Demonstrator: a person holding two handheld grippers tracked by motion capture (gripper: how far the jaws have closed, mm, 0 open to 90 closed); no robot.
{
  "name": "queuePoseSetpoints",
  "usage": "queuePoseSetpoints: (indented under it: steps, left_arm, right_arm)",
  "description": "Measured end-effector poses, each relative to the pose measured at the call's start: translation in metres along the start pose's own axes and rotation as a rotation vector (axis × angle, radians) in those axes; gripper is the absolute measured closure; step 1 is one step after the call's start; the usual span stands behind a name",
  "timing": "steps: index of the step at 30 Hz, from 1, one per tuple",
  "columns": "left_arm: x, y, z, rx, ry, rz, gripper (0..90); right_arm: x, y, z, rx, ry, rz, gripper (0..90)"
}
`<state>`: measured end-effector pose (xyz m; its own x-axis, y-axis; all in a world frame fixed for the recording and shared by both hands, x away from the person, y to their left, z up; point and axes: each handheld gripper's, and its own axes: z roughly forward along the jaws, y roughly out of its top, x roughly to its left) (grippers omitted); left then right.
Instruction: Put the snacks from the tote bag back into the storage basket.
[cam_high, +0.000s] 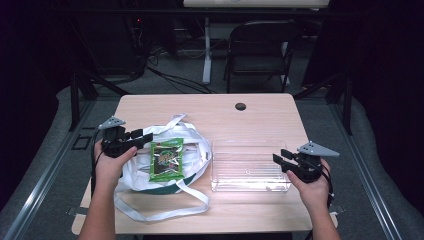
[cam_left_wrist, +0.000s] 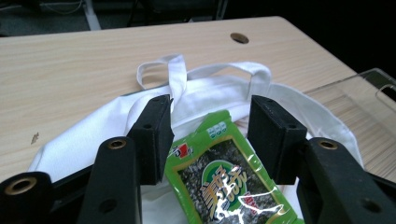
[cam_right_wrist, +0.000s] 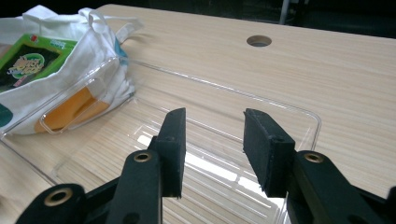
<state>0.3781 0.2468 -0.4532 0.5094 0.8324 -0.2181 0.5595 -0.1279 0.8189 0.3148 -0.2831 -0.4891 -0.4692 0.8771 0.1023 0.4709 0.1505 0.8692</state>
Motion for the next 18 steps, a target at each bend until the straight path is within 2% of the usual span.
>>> queuePoseSetpoints:
  steps: [3,10,17,18]
  left_arm:
    - [0.000,0.000,0.002,0.023,0.010,0.003,50.3]
    - [0.000,-0.001,0.000,0.004,0.004,-0.013,49.5]
    - [0.008,-0.007,0.003,0.041,-0.017,-0.080,45.4]
    - [0.009,-0.009,0.004,0.047,-0.019,-0.088,44.6]
  right_arm:
    - [0.003,-0.001,0.001,-0.010,0.007,0.001,57.2]
    - [0.011,0.000,0.003,-0.005,-0.016,-0.036,54.0]
    - [0.016,0.001,0.006,-0.017,-0.010,-0.056,53.1]
    - [0.017,0.001,0.007,-0.009,-0.002,-0.055,56.4]
